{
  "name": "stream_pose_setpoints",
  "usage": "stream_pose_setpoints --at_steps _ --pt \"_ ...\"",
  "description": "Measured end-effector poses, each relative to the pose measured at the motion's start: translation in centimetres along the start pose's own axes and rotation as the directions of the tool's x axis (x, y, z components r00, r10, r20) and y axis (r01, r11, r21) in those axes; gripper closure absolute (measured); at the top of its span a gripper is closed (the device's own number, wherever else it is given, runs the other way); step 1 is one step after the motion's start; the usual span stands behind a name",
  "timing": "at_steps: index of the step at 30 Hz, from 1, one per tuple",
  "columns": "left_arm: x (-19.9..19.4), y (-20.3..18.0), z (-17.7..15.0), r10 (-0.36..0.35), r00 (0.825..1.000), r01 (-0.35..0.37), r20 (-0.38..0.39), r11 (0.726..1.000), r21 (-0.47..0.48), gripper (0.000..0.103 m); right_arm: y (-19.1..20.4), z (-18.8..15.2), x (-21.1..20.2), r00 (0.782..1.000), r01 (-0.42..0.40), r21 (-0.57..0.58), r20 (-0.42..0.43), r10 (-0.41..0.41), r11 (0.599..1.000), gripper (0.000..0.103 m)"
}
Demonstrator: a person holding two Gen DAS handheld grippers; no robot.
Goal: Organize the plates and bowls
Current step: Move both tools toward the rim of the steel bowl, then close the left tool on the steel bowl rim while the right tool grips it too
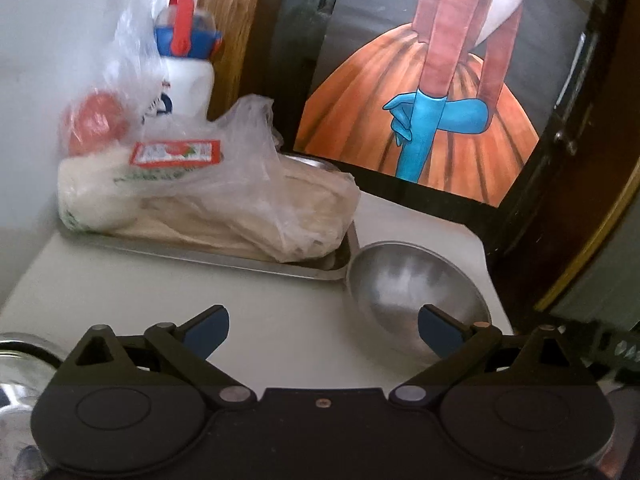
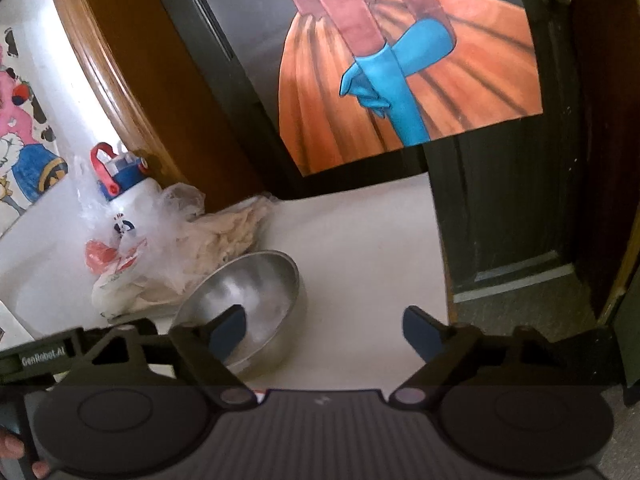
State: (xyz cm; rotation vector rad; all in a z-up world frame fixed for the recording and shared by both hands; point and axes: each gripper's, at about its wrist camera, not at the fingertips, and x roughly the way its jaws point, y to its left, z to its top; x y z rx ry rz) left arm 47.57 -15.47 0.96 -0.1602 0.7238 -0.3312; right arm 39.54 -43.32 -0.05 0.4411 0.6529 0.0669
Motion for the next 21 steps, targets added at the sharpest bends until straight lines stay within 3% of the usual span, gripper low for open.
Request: stream_pose_setpoints --at_steps 6,14,21 --pt "1.9 0.1 0.8 -0.07 0.997 0.068 -0.038 0.996 -0.059 0.016 1.3 -0.3 2.0 0.999 -0.027 -0.013 -0.037 0.026 1.0 0.028" --pt "3.0 -0.4 1.1 -0.103 0.993 0.098 -0.054 0.991 -0.089 0.034 2.5 -0.3 2.8 0.999 -0.023 -0.04 -0.048 0.021 0.999 0.048" --pt "3.7 -0.9 0.8 -0.128 0.988 0.119 -0.084 0.988 -0.102 0.057 3.0 -0.5 3.4 0.997 -0.014 -0.055 -0.071 0.01 0.998 0.057"
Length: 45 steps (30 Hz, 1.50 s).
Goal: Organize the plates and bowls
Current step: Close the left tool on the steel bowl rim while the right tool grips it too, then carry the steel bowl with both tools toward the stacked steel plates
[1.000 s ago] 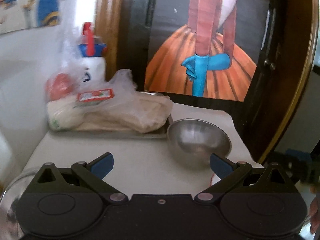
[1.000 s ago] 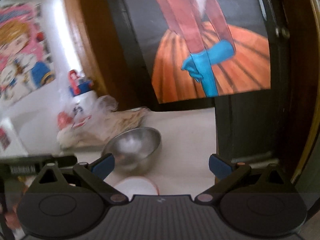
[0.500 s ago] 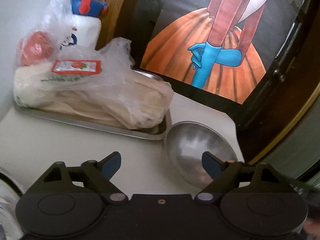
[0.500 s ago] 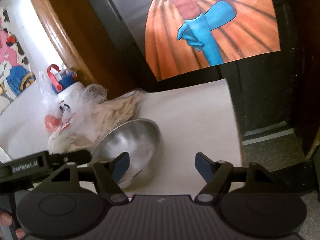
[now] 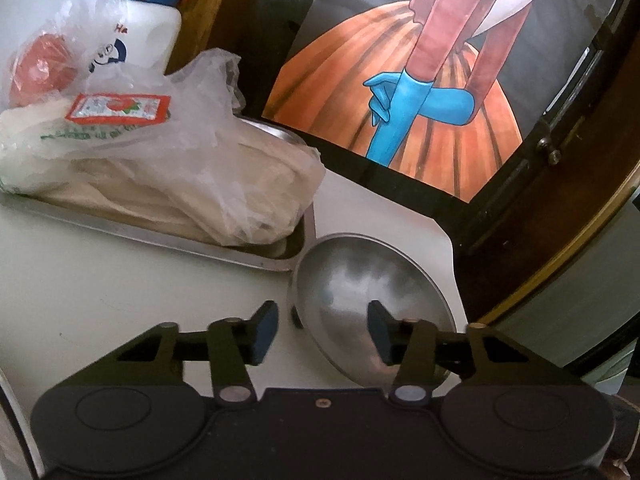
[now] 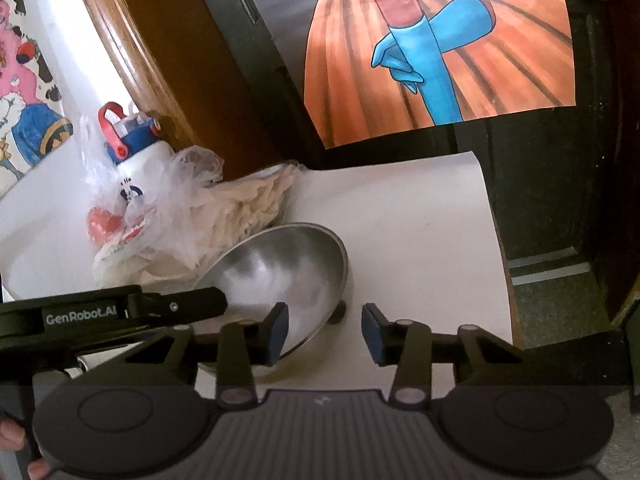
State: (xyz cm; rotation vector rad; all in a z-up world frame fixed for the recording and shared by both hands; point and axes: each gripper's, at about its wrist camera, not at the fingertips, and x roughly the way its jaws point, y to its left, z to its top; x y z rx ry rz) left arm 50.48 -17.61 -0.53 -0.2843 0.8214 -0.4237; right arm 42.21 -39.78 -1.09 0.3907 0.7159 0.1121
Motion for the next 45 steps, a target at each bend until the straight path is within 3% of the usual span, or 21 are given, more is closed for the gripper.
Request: stream_pose_setpoints --at_steps 2,6,10,22,32,37,45 --pt "0.2 -0.1 -0.1 0.006 1.0 -0.006 -0.009 1.0 -0.005 0.062 0.1 -0.1 0.1 1.0 0.007 -0.003 -0.002 -0.007 1.0 0.067" --pt "0.3 0.2 -0.1 0.027 0.999 -0.028 -0.018 1.0 -0.015 0.085 0.1 -0.1 0.0 0.999 0.042 -0.007 0.021 -0.042 0.999 0.074" --pt "0.2 0.6 0.0 0.022 0.999 -0.023 -0.022 0.999 -0.038 0.09 0.3 -0.1 0.0 0.998 0.065 -0.01 0.022 -0.065 0.998 0.082" --pt "-4.0 -1.2 0.3 -0.009 0.999 0.01 0.044 1.0 -0.021 0.091 0.9 0.6 -4.2 0.996 0.056 0.026 0.072 -0.057 0.998 0.086" --pt "-12.7 -2.8 -1.0 -0.056 0.994 0.057 0.096 0.998 -0.01 0.091 5.2 -0.3 -12.7 0.993 0.054 -0.017 0.108 -0.052 0.998 0.086" --pt "-17.7 -2.8 -3.2 -0.077 0.991 0.079 0.112 0.997 -0.009 0.091 7.2 -2.3 -16.7 0.993 0.041 -0.031 0.108 -0.038 0.999 0.086" --pt "-23.9 -0.6 -9.4 -0.104 0.99 0.11 0.091 0.991 -0.07 0.089 8.7 -8.4 -20.3 1.0 0.011 -0.034 0.015 -0.011 0.999 0.086"
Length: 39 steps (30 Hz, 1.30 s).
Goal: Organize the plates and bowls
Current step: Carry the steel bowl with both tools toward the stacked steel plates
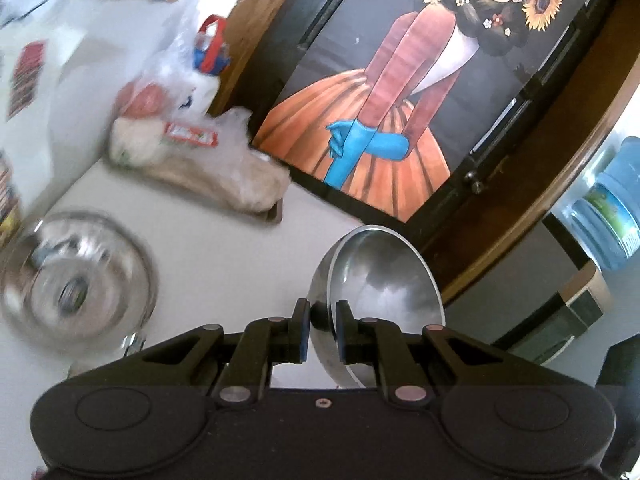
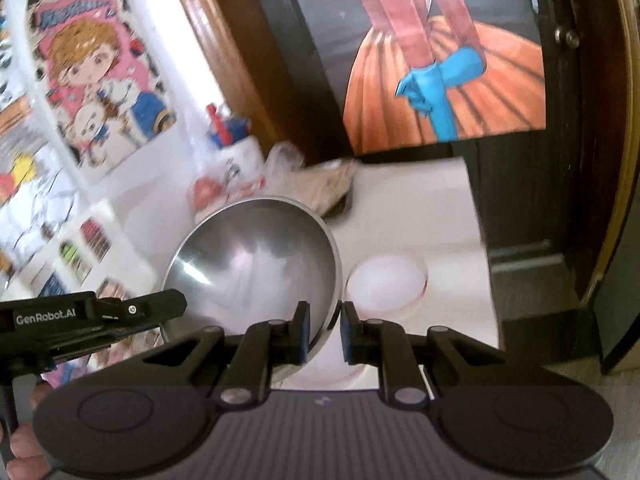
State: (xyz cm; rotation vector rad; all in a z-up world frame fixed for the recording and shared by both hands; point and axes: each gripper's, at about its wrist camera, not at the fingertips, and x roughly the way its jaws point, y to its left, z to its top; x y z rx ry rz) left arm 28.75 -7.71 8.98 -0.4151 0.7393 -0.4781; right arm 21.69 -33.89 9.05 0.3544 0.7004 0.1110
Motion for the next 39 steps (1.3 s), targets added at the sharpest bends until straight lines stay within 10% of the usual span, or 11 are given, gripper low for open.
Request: stream_pose_setpoints --at_steps 16,39 --pt "-4.7 5.5 -10.1 0.038 0.991 -0.051 -0.129 0.994 -0.092 0.089 2.1 -9.9 -1.5 0.986 -0.004 -0.039 -0.165 -0.003 0.999 0.085" --pt "-2.3 6.0 -11.7 0.11 0.978 -0.123 -0.179 0.991 -0.061 0.088 -0.2 -11.2 0.5 0.979 -0.045 0.036 -0.195 0.052 0.998 0.083"
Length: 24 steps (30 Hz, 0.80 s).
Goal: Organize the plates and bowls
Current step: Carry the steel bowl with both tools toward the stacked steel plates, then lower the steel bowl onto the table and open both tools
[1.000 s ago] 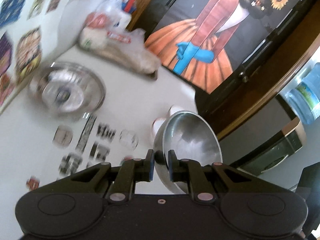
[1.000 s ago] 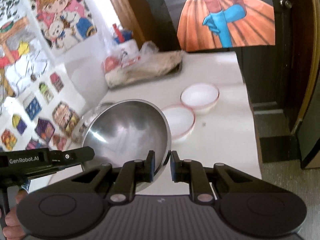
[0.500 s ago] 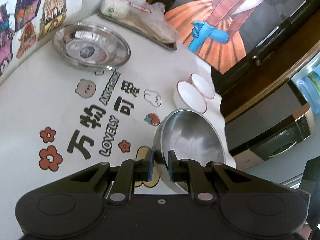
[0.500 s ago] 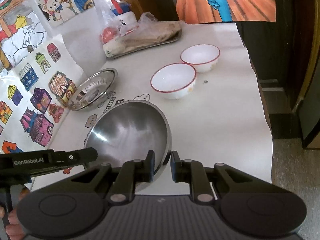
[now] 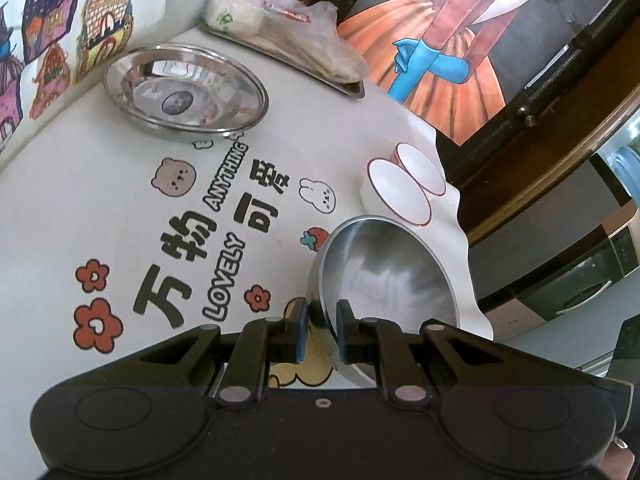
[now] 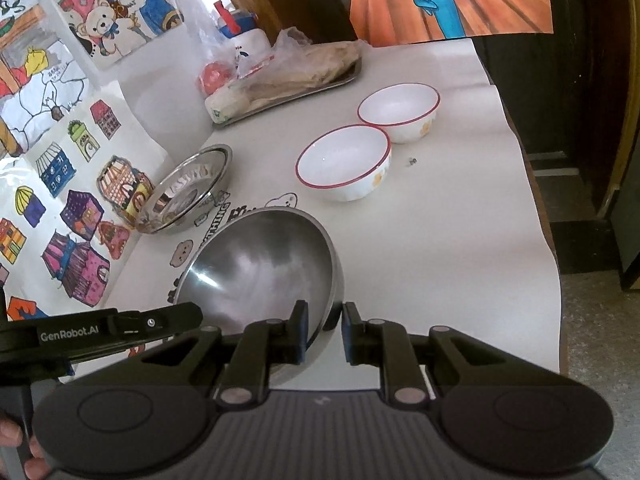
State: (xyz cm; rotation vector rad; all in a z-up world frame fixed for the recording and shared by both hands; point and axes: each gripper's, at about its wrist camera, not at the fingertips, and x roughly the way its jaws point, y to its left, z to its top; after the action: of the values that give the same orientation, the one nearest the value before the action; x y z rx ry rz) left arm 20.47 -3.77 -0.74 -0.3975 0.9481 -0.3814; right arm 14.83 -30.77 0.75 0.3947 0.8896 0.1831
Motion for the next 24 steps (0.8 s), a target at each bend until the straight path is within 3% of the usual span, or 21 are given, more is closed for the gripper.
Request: stream_pose_setpoints --at_steps 5,7,12,14,18,20,24 --pt "0.1 0.2 0.3 -0.008 1.0 0.008 -0.008 1.0 -0.015 0.084 -0.6 0.1 0.0 0.999 -0.034 0.002 0.006 0.034 0.999 0.078" --pt "-0.1 0.2 0.3 0.003 1.0 -0.003 0.0 1.0 -0.004 0.076 -0.8 0.1 -0.3 1.0 -0.024 -0.007 0.019 0.024 1.0 0.076" --pt "-0.9 0.4 0.6 0.021 0.999 -0.021 0.024 1.0 0.006 0.065 -1.3 0.5 -0.9 0.999 -0.017 -0.016 0.039 0.018 1.0 0.07" --pt "-1.1 0.5 0.9 0.028 0.999 -0.029 0.039 1.0 0.011 0.056 -1.5 0.6 -1.2 0.998 -0.014 -0.019 0.056 0.015 1.0 0.059" --pt "-1.5 0.5 1.9 0.031 0.997 -0.033 0.068 0.999 0.024 0.045 -1.7 1.3 -1.7 0.996 -0.016 -0.022 0.085 0.018 1.0 0.046" --pt "-1.6 0.3 2.5 0.024 0.996 -0.027 0.08 0.999 0.031 0.033 -1.8 1.7 -2.0 0.995 -0.012 -0.032 0.101 0.015 0.999 0.035" --pt "-1.5 -0.3 3.8 0.017 0.994 -0.026 0.109 0.997 0.079 0.023 -2.0 2.8 -2.7 0.988 -0.015 -0.035 0.156 0.02 0.999 0.015"
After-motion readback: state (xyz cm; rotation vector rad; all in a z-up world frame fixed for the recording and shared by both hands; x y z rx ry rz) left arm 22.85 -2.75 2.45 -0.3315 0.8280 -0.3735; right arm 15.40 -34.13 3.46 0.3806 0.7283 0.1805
